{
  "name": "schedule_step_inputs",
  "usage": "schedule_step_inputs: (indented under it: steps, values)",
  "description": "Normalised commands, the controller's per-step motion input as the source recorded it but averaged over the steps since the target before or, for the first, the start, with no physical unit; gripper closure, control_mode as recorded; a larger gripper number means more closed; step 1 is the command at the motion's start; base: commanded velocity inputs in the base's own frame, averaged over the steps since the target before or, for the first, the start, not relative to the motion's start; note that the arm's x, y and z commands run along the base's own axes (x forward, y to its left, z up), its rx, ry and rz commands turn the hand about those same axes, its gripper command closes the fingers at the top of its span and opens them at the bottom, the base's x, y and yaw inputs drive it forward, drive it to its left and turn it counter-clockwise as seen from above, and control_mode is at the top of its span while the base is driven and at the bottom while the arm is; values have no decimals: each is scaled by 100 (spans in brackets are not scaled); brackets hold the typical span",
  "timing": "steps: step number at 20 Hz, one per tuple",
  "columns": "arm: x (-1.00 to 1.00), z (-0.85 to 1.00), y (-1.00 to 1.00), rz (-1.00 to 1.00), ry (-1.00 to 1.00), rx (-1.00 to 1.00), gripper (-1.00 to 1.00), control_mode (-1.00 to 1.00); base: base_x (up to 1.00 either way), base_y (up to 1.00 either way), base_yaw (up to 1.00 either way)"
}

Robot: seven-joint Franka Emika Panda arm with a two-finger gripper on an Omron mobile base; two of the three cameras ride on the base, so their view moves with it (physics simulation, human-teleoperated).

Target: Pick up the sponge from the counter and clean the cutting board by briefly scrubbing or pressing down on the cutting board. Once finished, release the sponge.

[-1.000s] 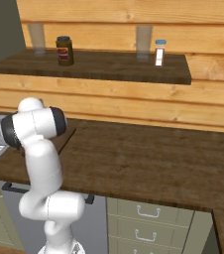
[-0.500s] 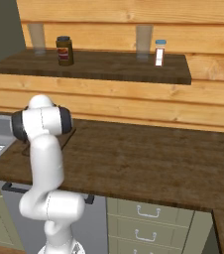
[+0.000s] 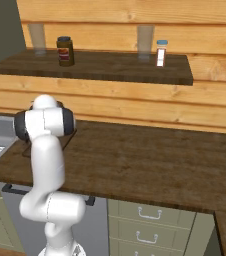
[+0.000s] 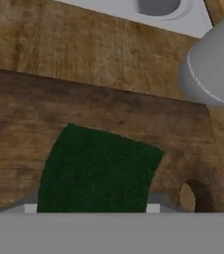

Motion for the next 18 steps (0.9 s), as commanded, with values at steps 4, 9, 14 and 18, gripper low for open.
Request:
schedule_step_inputs:
  steps: [4, 9, 14, 18]
  values:
    - [-70, 0, -69, 0, 0, -3, 100, -100, 0, 0, 0]
    - [-68, 2, -91, 0, -1, -4, 100, -100, 0, 0, 0]
    - [-33, 0, -100, 1, 0, -3, 100, -100, 0, 0, 0]
    - [3, 0, -71, -1, 1, -3, 100, -100, 0, 0, 0]
